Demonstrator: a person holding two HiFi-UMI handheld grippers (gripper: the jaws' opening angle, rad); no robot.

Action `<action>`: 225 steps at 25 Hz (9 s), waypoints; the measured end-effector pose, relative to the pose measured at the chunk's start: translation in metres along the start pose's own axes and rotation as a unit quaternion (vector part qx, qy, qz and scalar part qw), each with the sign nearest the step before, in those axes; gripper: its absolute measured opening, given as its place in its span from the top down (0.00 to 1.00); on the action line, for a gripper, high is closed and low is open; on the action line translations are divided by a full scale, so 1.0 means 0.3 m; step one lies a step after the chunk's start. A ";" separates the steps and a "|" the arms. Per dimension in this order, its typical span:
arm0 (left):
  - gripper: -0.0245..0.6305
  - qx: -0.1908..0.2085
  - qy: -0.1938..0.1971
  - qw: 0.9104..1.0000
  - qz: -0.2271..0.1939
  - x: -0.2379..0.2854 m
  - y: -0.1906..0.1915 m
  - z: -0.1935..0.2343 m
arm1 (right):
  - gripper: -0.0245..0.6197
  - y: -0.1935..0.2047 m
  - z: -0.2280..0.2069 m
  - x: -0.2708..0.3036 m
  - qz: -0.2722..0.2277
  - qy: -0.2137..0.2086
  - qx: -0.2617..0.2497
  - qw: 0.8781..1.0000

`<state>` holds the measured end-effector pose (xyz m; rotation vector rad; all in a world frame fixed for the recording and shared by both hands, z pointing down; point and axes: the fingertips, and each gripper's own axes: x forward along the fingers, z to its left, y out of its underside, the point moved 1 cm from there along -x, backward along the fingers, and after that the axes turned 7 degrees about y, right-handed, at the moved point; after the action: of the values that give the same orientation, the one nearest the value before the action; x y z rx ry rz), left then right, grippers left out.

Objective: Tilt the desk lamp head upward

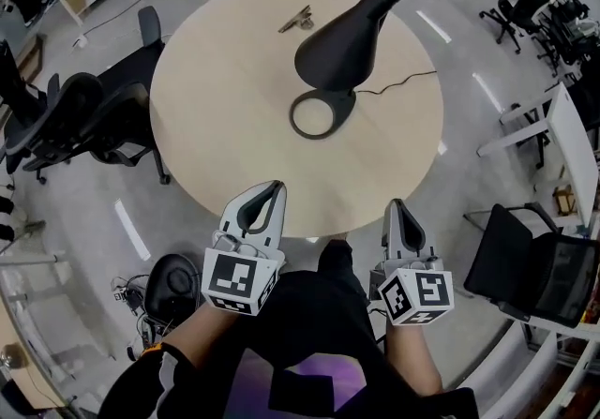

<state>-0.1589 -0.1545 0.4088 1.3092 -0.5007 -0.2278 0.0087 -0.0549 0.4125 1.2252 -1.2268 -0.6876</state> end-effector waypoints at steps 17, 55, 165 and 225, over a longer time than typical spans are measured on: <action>0.87 -0.135 -0.188 0.972 -0.046 0.551 -0.154 0.143 | 0.94 -0.716 -0.228 0.605 -0.121 -0.278 -0.123 0.945; 0.67 -0.302 -0.013 0.940 -0.158 0.698 -0.174 0.186 | 0.79 -1.289 0.005 0.921 -0.159 -0.369 -0.271 0.875; 0.80 0.079 -0.011 0.952 -0.294 0.407 -1.313 0.010 | 0.82 -0.943 -0.211 1.047 -0.032 -0.439 0.122 0.889; 0.89 0.010 -0.165 0.986 -0.018 0.570 -0.069 -0.726 | 0.94 -0.125 -0.720 0.159 -0.007 -0.220 -0.090 0.971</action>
<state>0.0960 -0.0461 0.3896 1.3078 -0.7612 -0.4756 0.2324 -0.0402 0.4170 0.9580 -1.4799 -1.0961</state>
